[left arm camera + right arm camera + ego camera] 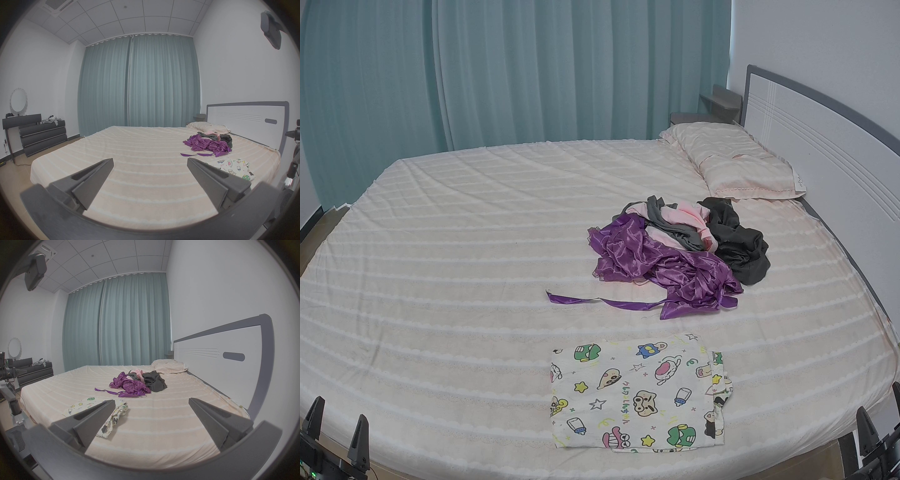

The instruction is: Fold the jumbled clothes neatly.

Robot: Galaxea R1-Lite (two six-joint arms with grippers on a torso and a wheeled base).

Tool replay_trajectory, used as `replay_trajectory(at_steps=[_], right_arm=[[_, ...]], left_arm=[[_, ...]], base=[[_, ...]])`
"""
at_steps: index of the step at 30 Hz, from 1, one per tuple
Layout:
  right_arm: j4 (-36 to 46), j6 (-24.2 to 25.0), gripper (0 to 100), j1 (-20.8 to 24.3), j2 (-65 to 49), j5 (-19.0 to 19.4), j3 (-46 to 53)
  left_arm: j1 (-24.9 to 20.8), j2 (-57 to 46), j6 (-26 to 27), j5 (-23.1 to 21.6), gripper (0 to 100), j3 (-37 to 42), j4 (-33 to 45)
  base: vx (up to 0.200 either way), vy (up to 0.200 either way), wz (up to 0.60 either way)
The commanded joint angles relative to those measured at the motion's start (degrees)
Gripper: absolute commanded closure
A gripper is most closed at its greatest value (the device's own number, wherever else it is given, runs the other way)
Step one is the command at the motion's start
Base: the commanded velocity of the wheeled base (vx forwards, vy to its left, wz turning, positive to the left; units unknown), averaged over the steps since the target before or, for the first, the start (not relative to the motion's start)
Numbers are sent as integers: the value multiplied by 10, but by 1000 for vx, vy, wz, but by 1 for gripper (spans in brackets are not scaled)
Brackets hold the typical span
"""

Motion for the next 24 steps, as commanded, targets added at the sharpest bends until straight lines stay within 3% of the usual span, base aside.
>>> replay_trajectory(at_steps=[1, 24], right_arm=[[0, 0, 0, 0, -8, 0, 10], [0, 0, 0, 0, -8, -1, 10]], left_arm=[[0, -8, 0, 0, 0, 10, 0], [0, -8, 0, 0, 0, 10, 0]], base=[[0, 0, 0], [0, 0, 0]])
